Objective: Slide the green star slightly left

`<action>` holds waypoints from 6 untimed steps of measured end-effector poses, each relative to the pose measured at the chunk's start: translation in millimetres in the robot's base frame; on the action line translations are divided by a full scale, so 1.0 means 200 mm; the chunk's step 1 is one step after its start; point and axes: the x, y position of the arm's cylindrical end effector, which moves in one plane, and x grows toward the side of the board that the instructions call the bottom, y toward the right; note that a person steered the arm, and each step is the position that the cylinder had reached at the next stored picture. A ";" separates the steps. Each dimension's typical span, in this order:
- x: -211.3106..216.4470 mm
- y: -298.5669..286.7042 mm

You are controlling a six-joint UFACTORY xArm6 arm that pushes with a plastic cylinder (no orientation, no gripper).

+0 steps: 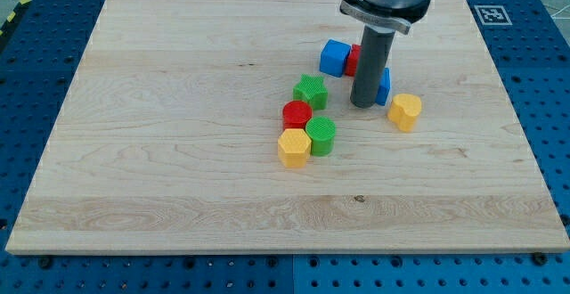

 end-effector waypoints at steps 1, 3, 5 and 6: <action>-0.04 -0.08; -0.08 -0.31; -0.29 -0.63; -0.29 -0.81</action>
